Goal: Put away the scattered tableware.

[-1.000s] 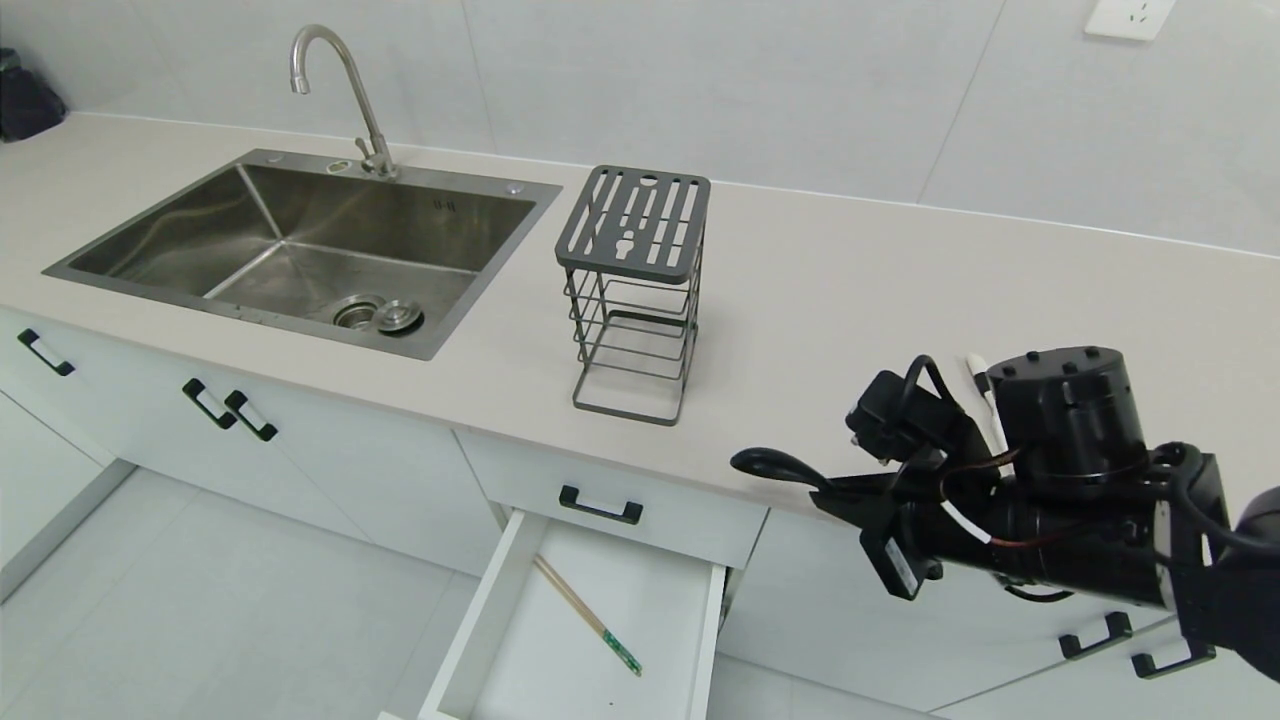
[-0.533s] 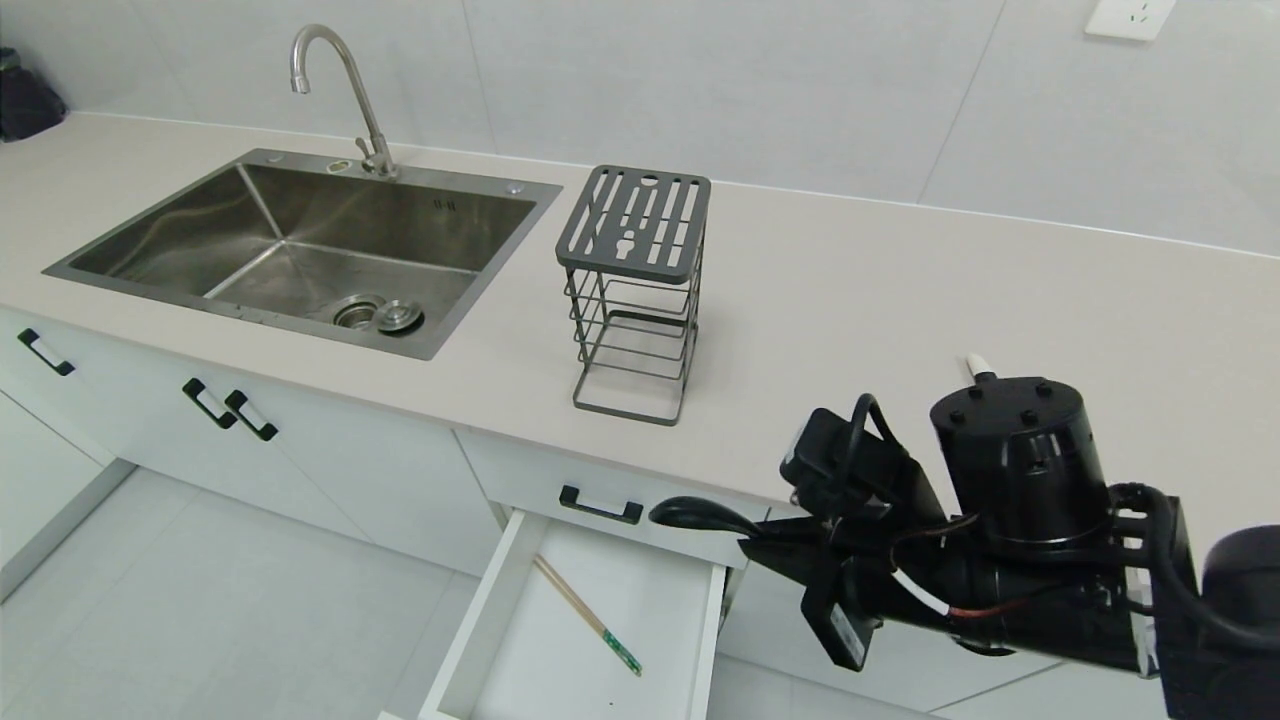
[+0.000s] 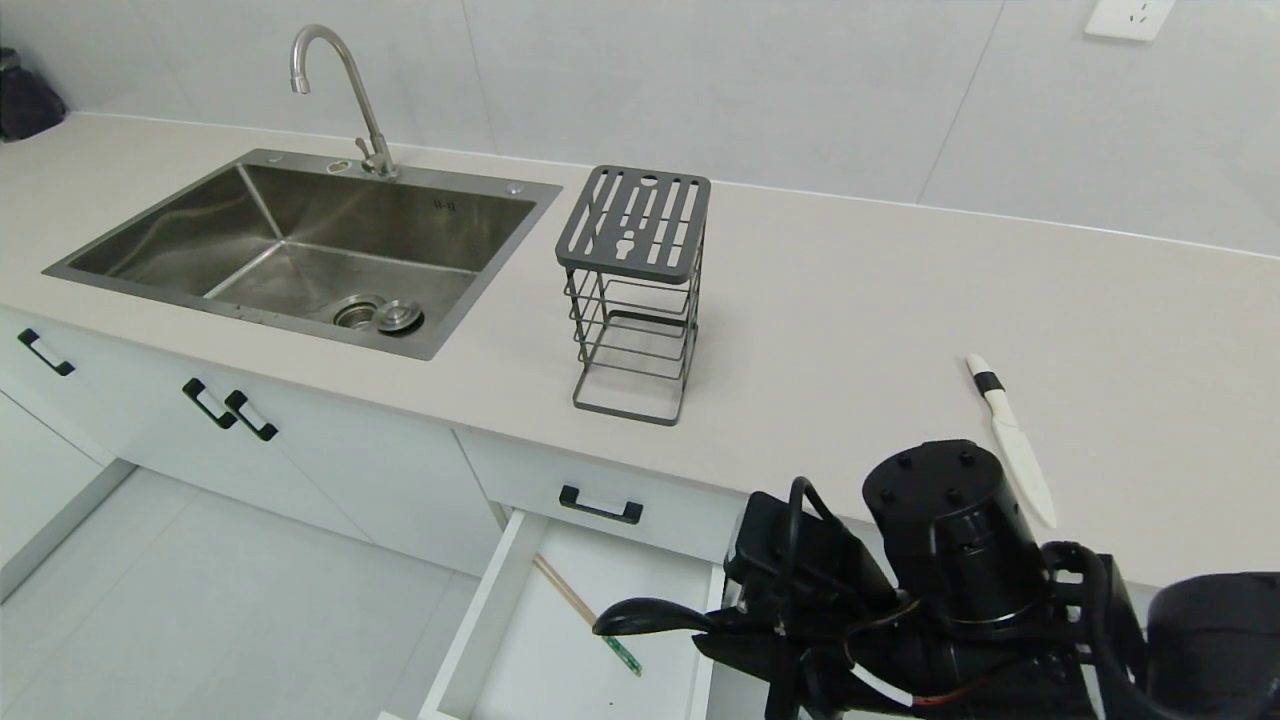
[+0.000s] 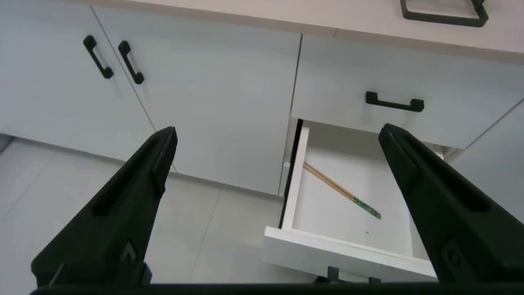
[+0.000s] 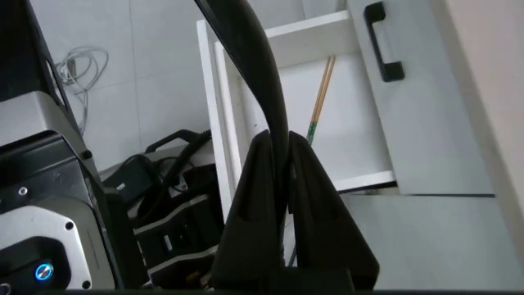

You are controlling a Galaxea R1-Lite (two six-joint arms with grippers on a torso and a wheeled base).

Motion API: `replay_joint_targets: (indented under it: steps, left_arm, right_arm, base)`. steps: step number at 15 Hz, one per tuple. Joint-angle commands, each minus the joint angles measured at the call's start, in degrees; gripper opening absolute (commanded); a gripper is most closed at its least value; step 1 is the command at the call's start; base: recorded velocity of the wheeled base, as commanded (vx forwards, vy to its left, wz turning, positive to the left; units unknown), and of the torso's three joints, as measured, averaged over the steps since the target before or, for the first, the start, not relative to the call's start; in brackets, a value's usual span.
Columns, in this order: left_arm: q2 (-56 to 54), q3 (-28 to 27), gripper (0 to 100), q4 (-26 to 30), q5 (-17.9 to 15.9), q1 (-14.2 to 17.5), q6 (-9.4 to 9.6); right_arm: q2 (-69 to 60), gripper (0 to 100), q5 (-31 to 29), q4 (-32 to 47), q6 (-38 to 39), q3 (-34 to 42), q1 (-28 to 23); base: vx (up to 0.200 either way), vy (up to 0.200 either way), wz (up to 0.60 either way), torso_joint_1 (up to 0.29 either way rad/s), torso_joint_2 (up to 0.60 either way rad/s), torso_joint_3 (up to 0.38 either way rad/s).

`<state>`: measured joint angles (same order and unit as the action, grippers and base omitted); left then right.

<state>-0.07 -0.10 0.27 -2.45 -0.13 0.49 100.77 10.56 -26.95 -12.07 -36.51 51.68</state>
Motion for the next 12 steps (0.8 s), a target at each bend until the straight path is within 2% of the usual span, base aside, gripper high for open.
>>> replay_joint_targets:
  steps: [1,6,9,12]
  left_arm:
    - [0.1,0.0,100,0.0,0.0,0.0,0.04]
    - [0.1,0.0,100,0.0,0.0,0.0,0.04]
    - [0.1,0.0,100,0.0,0.0,0.0,0.04]
    - [0.1,0.0,100,0.0,0.0,0.0,0.04]
  right_arm:
    - [2.2,0,0.1,0.1,0.2,-1.4,0.7]
    - [6.2,0,0.7,0.0,0.6,-5.1,2.6]
    - [8.3,0,0.7,0.4,0.4,-9.5,2.6]
    - [8.4,0,0.8,0.4,0.3,-8.9,2.6]
  base:
    - [0.000,0.000,0.00,0.000,0.00,0.000]
    - [0.000,0.000,0.00,-0.015,0.02,0.014]
    - [0.000,0.000,0.00,-0.196,0.39,0.196]
    - [0.000,0.000,0.00,-0.077,0.17,0.097]
